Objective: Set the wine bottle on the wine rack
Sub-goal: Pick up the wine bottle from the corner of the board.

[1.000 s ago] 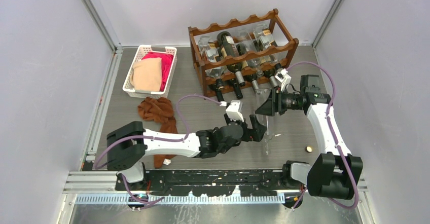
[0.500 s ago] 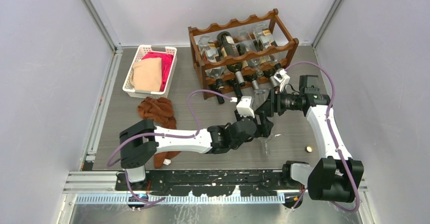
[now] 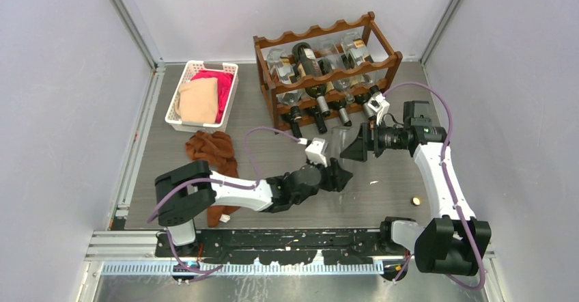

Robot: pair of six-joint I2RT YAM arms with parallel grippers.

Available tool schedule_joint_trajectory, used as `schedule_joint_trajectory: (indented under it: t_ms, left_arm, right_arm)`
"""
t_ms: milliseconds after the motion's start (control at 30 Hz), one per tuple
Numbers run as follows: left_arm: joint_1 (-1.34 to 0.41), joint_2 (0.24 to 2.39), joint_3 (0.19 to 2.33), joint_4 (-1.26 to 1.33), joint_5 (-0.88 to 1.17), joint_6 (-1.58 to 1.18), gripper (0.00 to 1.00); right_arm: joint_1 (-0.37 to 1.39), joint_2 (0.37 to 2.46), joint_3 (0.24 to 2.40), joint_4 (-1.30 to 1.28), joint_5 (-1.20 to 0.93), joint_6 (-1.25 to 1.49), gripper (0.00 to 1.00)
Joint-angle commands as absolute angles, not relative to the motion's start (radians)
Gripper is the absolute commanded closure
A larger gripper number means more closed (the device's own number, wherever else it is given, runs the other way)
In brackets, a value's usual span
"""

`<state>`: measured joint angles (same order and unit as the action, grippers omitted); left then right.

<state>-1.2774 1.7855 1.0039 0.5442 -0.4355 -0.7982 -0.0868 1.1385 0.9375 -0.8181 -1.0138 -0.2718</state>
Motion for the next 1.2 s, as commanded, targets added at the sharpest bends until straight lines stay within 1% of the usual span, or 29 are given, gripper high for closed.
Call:
schedule_joint_trajectory:
  t_ms: [0, 167, 333, 433, 567, 600, 633, 667, 700, 767, 867, 1033, 1100, 1167]
  left_arm:
    - [-1.259, 1.659, 0.864, 0.871, -0.408, -0.723, 1.0]
    - [-1.258, 1.581, 0.725, 0.994, -0.33, -0.694, 1.0]
    - [-1.238, 1.511, 0.567, 1.206, -0.247, -0.679, 1.0]
    - [-1.186, 1.485, 0.512, 1.296, -0.124, -0.721, 1.0]
    - [-1.092, 1.482, 0.463, 1.42, 0.007, -0.824, 1.0]
    - [-1.065, 1.48, 0.457, 1.43, 0.042, -0.856, 1.0]
    - [-1.043, 1.474, 0.455, 1.431, 0.068, -0.877, 1.0]
    - [-1.029, 1.463, 0.454, 1.431, 0.082, -0.88, 1.0]
    - [-1.023, 1.452, 0.452, 1.431, 0.087, -0.875, 1.0]
    - [-1.013, 1.419, 0.45, 1.431, 0.087, -0.857, 1.0]
    - [-0.993, 1.381, 0.453, 1.431, 0.073, -0.85, 1.0]
    - [-0.974, 1.33, 0.494, 1.431, 0.057, -0.795, 1.0]
    - [-0.972, 1.311, 0.519, 1.431, 0.046, -0.766, 1.0]
    - [-0.971, 1.296, 0.549, 1.431, 0.034, -0.739, 1.0]
  right_arm:
    - [-0.082, 1.108, 1.02, -0.901, -1.109, -0.367, 0.0]
    - [-0.081, 1.088, 1.033, -0.962, -1.127, -0.45, 0.0]
    - [-0.081, 1.035, 1.042, -1.034, -1.109, -0.602, 0.0]
    - [-0.083, 1.023, 1.044, -1.093, -1.113, -0.72, 0.0]
    - [-0.082, 1.064, 1.044, -1.171, -1.175, -0.802, 0.0]
    - [-0.081, 1.082, 1.058, -1.248, -1.198, -0.909, 0.0]
    - [-0.081, 1.104, 1.08, -1.383, -1.218, -1.049, 0.0]
    - [-0.08, 1.126, 1.089, -1.448, -1.232, -1.17, 0.0]
    - [-0.08, 1.144, 1.102, -1.511, -1.242, -1.254, 0.0]
    - [-0.08, 1.166, 1.107, -1.562, -1.248, -1.316, 0.0]
    - [-0.078, 1.17, 1.118, -1.536, -1.246, -1.287, 0.0]
    - [-0.061, 1.126, 1.167, -1.278, -1.215, -0.906, 0.0]
    - [-0.038, 1.105, 1.189, -1.16, -1.197, -0.734, 0.0]
    - [-0.007, 1.096, 1.211, -1.086, -1.207, -0.619, 0.0]
